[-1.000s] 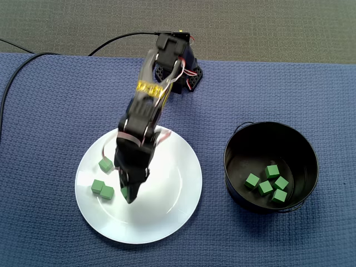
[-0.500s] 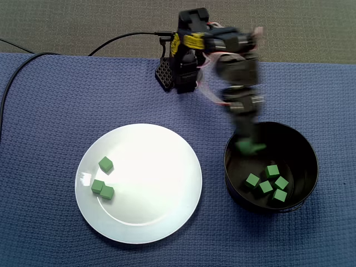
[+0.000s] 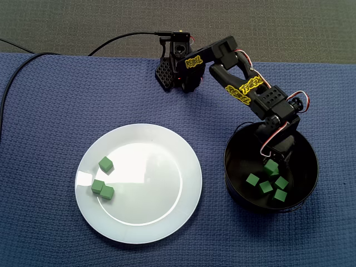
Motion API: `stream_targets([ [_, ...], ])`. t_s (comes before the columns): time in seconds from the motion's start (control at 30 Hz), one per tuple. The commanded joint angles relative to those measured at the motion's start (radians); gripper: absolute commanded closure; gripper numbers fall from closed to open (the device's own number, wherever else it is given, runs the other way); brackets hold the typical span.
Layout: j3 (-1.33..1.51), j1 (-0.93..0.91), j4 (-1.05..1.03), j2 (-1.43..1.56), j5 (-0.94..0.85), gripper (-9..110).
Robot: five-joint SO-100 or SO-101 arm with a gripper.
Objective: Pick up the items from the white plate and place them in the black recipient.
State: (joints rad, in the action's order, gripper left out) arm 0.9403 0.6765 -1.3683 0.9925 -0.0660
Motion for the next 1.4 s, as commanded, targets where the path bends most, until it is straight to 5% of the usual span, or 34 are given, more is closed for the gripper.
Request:
stream_targets([
  [0.0,-0.087,-0.061,-0.164,0.175,-0.091,41],
  [0.13,-0.230,-0.222,-0.377,0.407,-0.267,45],
  [0.27,-0.118,-0.581,-0.433,0.669,-0.503,46],
  [0.43,0.242,-1.080,-0.212,0.795,-0.802,46],
  [0.63,0.661,-1.414,0.262,0.735,-1.154,47],
  [0.83,0.836,-1.503,0.549,0.583,-1.344,50],
  [1.13,1.012,-1.442,0.968,0.482,-1.279,60],
  [1.37,1.057,-1.388,0.965,0.483,-1.227,70],
])
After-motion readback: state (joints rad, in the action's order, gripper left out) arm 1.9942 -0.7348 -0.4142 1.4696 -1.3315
